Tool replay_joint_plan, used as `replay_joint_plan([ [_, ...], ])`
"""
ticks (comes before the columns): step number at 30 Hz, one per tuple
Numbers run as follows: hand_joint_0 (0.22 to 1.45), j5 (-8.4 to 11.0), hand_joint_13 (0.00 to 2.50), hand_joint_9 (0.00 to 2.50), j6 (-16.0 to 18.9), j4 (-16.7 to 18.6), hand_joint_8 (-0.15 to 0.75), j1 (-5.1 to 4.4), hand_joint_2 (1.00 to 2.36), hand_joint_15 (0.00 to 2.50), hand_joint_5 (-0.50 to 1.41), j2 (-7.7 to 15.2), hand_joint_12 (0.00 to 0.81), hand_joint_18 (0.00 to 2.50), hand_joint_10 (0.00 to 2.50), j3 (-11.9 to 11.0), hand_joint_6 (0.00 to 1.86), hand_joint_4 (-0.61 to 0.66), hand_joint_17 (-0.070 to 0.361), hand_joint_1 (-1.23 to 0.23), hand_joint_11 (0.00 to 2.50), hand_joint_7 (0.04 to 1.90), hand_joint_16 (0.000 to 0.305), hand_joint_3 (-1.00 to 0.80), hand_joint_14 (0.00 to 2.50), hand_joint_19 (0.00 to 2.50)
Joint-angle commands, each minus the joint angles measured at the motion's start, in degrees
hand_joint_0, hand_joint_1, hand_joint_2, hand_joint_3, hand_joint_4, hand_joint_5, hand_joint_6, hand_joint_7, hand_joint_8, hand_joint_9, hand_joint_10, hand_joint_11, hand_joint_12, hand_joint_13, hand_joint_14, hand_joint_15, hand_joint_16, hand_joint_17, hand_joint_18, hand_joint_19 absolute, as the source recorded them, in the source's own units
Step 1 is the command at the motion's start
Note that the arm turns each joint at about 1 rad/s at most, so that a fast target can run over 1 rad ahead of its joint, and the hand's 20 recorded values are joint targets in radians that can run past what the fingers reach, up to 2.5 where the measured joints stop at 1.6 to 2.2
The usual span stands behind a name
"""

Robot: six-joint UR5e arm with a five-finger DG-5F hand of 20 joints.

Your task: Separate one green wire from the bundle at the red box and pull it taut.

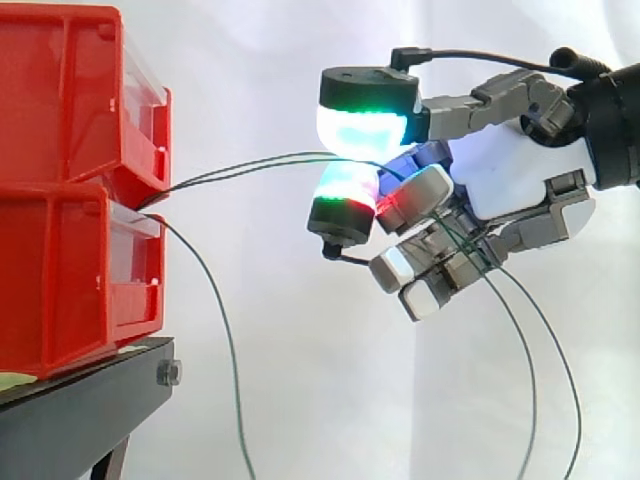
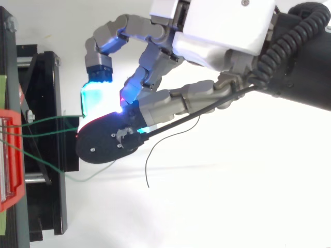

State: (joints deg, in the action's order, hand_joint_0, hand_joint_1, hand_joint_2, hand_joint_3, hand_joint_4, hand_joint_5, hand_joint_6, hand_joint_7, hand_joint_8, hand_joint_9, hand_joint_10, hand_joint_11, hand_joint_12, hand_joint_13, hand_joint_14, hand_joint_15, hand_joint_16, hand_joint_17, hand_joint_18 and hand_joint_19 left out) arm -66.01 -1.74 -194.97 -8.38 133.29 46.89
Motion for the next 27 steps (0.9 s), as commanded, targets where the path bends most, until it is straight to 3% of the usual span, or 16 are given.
replay_joint_plan([
  [1, 0.64, 0.0, 0.95, 1.28, 0.0, -0.1, 0.293, 0.03, 1.02, 0.83, -0.18, 0.0, 0.407, 0.79, 0.02, 0.0, 0.89, 0.12, 0.127, -0.79, 1.46, 1.25, 0.057, -0.31, 0.03, 0.67],
  [8, 0.68, 0.0, 0.94, 1.24, 0.1, 0.0, 0.288, -0.06, 1.0, 0.81, -0.19, 0.0, 0.404, 0.8, 0.02, 0.0, 0.89, 0.14, 0.128, -0.87, 1.45, 1.22, 0.057, -0.48, 0.03, 0.64],
  [18, 0.69, 0.0, 0.93, 1.23, 0.2, 0.0, 0.295, -0.06, 1.0, 0.81, -0.19, 0.0, 0.397, 0.79, 0.02, 0.0, 0.89, 0.15, 0.127, -0.91, 1.43, 1.2, 0.056, -0.5, 0.03, 0.62],
  [22, 0.54, 0.0, 0.93, 1.26, 0.2, 0.0, 0.312, 0.03, 1.0, 0.81, -0.17, 0.0, 0.416, 0.78, 0.02, 0.0, 0.88, 0.17, 0.133, -0.74, 1.43, 1.18, 0.059, -0.5, 0.03, 0.66],
  [27, 0.53, 0.0, 0.94, 1.29, 0.2, 0.0, 0.315, -0.06, 1.0, 0.8, -0.16, 0.0, 0.423, 0.77, 0.02, 0.0, 0.85, 0.17, 0.135, -0.61, 1.42, 1.21, 0.06, -0.5, 0.03, 0.67],
])
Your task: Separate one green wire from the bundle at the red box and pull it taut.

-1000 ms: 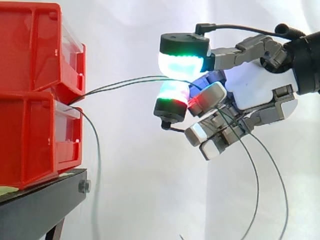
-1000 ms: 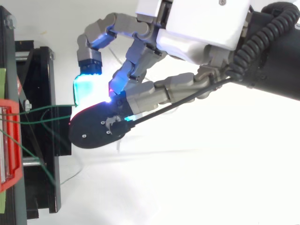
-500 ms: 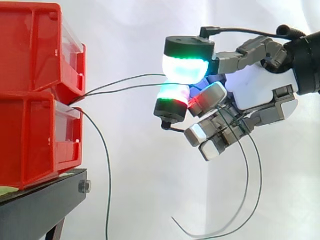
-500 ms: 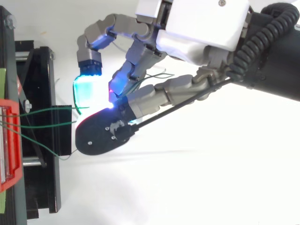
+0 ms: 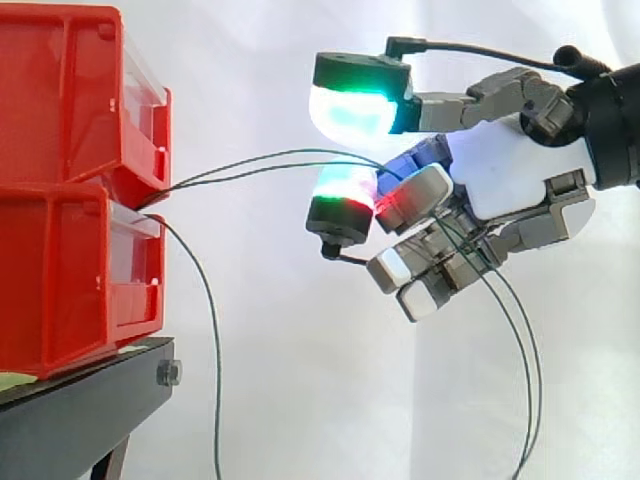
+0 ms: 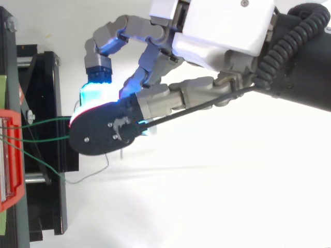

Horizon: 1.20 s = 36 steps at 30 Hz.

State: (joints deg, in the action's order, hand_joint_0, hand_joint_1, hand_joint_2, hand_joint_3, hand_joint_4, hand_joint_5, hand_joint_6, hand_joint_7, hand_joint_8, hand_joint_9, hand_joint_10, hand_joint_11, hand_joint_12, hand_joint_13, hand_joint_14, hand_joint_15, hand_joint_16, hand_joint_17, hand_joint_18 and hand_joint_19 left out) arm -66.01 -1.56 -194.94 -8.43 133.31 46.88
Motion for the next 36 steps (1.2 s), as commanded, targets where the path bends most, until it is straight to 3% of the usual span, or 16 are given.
replay_joint_plan([
  [1, 0.54, 0.0, 0.94, 1.29, 0.1, 0.0, 0.305, -0.01, 1.0, 0.81, -0.16, 0.0, 0.419, 0.77, 0.02, 0.0, 0.84, 0.17, 0.133, -0.61, 1.42, 1.21, 0.059, -0.5, 0.03, 0.68],
  [8, 0.59, 0.0, 0.92, 1.27, 0.1, 0.0, 0.293, -0.01, 1.01, 0.81, -0.16, 0.0, 0.41, 0.75, 0.03, 0.1, 0.85, 0.17, 0.129, -0.71, 1.42, 1.28, 0.057, -0.41, 0.03, 0.69],
  [22, 0.6, 0.0, 0.92, 1.28, 0.2, -0.1, 0.3, -0.01, 1.02, 0.81, -0.16, 0.0, 0.408, 0.76, 0.02, 0.1, 0.89, 0.11, 0.128, -0.74, 1.42, 1.31, 0.057, -0.17, 0.03, 0.69],
  [24, 0.6, 0.0, 0.92, 1.28, 0.2, -0.1, 0.3, -0.01, 1.02, 0.81, -0.16, 0.0, 0.408, 0.76, 0.02, 0.1, 0.89, 0.12, 0.128, -0.74, 1.43, 1.3, 0.057, -0.19, 0.03, 0.69],
  [28, 0.55, 0.0, 0.93, 1.29, 0.2, -0.1, 0.304, -0.1, 1.0, 0.81, -0.16, -0.1, 0.416, 0.77, 0.02, 0.1, 0.86, 0.17, 0.132, -0.66, 1.41, 1.25, 0.059, -0.49, 0.03, 0.69],
  [31, 0.53, 0.0, 0.94, 1.29, 0.2, 0.0, 0.314, -0.1, 1.0, 0.81, -0.16, -0.1, 0.425, 0.77, 0.02, 0.1, 0.86, 0.17, 0.135, -0.64, 1.41, 1.24, 0.06, -0.5, 0.03, 0.68],
  [36, 0.55, 0.0, 0.93, 1.27, 0.2, -0.1, 0.301, -0.1, 1.0, 0.82, -0.17, -0.1, 0.417, 0.77, 0.02, 0.1, 0.86, 0.18, 0.132, -0.76, 1.41, 1.26, 0.059, -0.5, 0.03, 0.68],
])
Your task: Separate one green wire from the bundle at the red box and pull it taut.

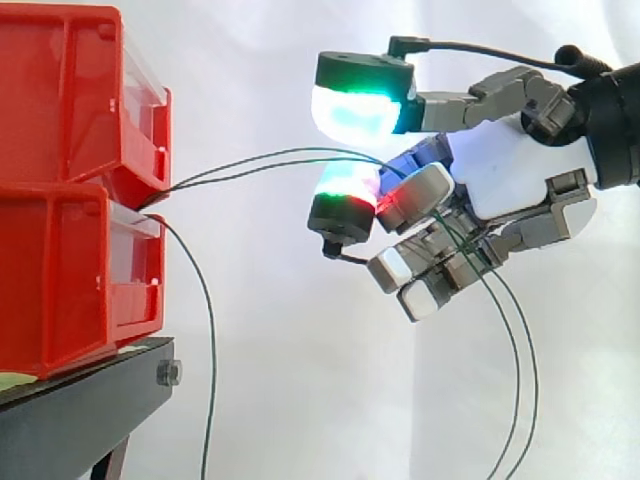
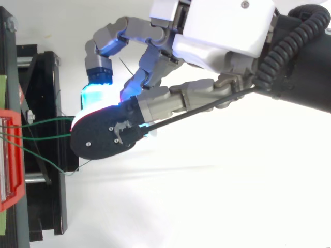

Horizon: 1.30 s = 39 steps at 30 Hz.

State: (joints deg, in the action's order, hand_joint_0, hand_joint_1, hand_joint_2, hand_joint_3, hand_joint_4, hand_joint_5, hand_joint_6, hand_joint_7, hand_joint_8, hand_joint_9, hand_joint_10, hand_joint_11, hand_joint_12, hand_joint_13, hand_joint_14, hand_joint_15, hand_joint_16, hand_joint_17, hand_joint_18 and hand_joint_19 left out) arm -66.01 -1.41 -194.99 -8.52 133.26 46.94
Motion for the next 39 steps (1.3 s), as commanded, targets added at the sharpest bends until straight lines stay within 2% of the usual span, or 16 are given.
replay_joint_plan([
  [1, 0.57, 0.0, 0.93, 1.27, 0.0, 0.0, 0.301, -0.01, 1.0, 0.81, -0.17, 0.1, 0.411, 0.76, 0.02, 0.0, 0.86, 0.17, 0.131, -0.78, 1.43, 1.27, 0.058, -0.5, 0.03, 0.68],
  [3, 0.58, 0.0, 0.93, 1.26, 0.0, 0.0, 0.293, -0.01, 1.0, 0.82, -0.17, 0.0, 0.408, 0.76, 0.02, 0.0, 0.86, 0.17, 0.13, -0.8, 1.42, 1.27, 0.058, -0.48, 0.03, 0.68],
  [7, 0.62, 0.0, 0.93, 1.26, 0.0, 0.0, 0.293, -0.01, 1.01, 0.81, -0.17, 0.1, 0.403, 0.76, 0.02, 0.0, 0.88, 0.14, 0.128, -0.79, 1.41, 1.31, 0.057, -0.33, 0.03, 0.68],
  [9, 0.62, 0.0, 0.93, 1.27, 0.0, 0.1, 0.3, -0.01, 1.02, 0.81, -0.17, 0.1, 0.4, 0.77, 0.02, 0.0, 0.9, 0.1, 0.127, -0.77, 1.43, 1.32, 0.057, -0.23, 0.03, 0.68],
  [13, 0.61, 0.0, 0.93, 1.29, 0.0, 0.1, 0.304, -0.01, 1.02, 0.81, -0.16, 0.1, 0.404, 0.78, 0.02, 0.0, 0.91, 0.09, 0.128, -0.76, 1.44, 1.34, 0.057, -0.17, 0.03, 0.68],
  [24, 0.59, 0.0, 0.93, 1.3, 0.0, 0.1, 0.302, -0.01, 1.02, 0.81, -0.16, 0.1, 0.409, 0.75, 0.02, 0.0, 0.9, 0.14, 0.128, -0.7, 1.43, 1.32, 0.057, -0.23, 0.03, 0.7],
  [29, 0.58, 0.0, 0.98, 1.39, 0.0, 0.1, 0.29, -0.1, 1.01, 0.84, -0.16, 0.1, 0.411, 0.76, 0.02, 0.1, 0.89, 0.17, 0.131, -0.61, 1.56, 1.3, 0.058, -0.3, 0.03, 0.72],
  [39, 0.56, 0.0, 1.01, 1.41, 0.0, 0.1, 0.29, -0.1, 1.01, 0.86, -0.16, 0.1, 0.413, 0.78, 0.02, 0.1, 0.89, 0.18, 0.134, -0.57, 1.6, 1.28, 0.059, -0.39, 0.03, 0.71],
])
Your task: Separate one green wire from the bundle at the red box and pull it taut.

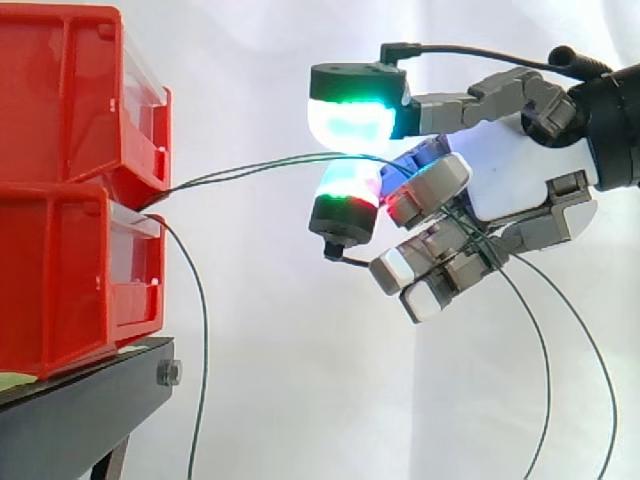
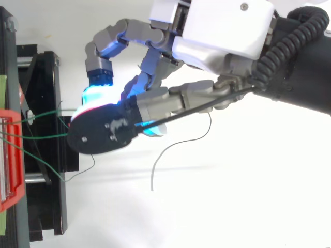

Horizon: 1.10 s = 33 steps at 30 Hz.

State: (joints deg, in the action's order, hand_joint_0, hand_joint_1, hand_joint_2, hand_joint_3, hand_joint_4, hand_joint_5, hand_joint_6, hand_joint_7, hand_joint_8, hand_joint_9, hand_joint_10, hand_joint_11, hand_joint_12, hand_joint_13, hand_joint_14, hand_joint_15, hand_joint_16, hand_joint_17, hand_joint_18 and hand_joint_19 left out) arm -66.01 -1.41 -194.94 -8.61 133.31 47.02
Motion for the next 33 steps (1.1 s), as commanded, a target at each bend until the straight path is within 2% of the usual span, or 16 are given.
replay_joint_plan([
  [1, 0.56, 0.0, 1.01, 1.41, 0.0, 0.0, 0.285, -0.01, 1.01, 0.86, -0.16, -0.1, 0.413, 0.78, 0.02, 0.0, 0.89, 0.18, 0.134, -0.57, 1.6, 1.27, 0.06, -0.41, 0.03, 0.71],
  [5, 0.54, 0.0, 1.06, 1.42, 0.0, 0.0, 0.298, -0.01, 1.0, 0.92, -0.17, 0.0, 0.412, 0.81, 0.01, 0.0, 0.88, 0.19, 0.138, -0.59, 1.6, 1.28, 0.061, -0.48, 0.03, 0.71],
  [11, 0.53, 0.0, 1.16, 1.43, 0.4, 0.1, 0.303, -0.01, 1.0, 1.06, -0.17, 0.0, 0.413, 0.86, 0.01, 1.1, 0.88, 0.19, 0.141, -0.62, 1.62, 1.26, 0.063, -0.5, 0.03, 0.71],
  [18, 0.52, 0.0, 1.17, 1.42, 1.0, 0.2, 0.3, -0.01, 1.0, 1.05, -0.17, 0.0, 0.409, 0.87, 0.02, 1.4, 0.88, 0.19, 0.142, -0.66, 1.62, 1.25, 0.063, -0.5, 0.03, 0.71],
  [23, 0.59, 0.0, 1.16, 1.42, 1.0, 0.2, 0.281, -0.01, 1.01, 1.06, -0.17, -0.1, 0.392, 0.85, 0.01, 1.4, 0.88, 0.18, 0.134, -0.65, 1.63, 1.27, 0.059, -0.36, 0.03, 0.72],
  [26, 0.59, 0.0, 1.14, 1.41, 1.0, 0.2, 0.286, -0.01, 1.01, 1.05, -0.17, 0.0, 0.397, 0.85, 0.01, 1.4, 0.88, 0.18, 0.133, -0.68, 1.64, 1.27, 0.059, -0.34, 0.03, 0.72],
  [33, 0.54, 0.26, 1.14, 1.41, 2.0, 0.0, 0.303, 0.17, 1.0, 1.04, -0.17, -0.1, 0.406, 0.86, 0.01, 1.3, 0.88, 0.19, 0.139, -0.66, 1.62, 1.25, 0.062, -0.49, 0.03, 0.71],
])
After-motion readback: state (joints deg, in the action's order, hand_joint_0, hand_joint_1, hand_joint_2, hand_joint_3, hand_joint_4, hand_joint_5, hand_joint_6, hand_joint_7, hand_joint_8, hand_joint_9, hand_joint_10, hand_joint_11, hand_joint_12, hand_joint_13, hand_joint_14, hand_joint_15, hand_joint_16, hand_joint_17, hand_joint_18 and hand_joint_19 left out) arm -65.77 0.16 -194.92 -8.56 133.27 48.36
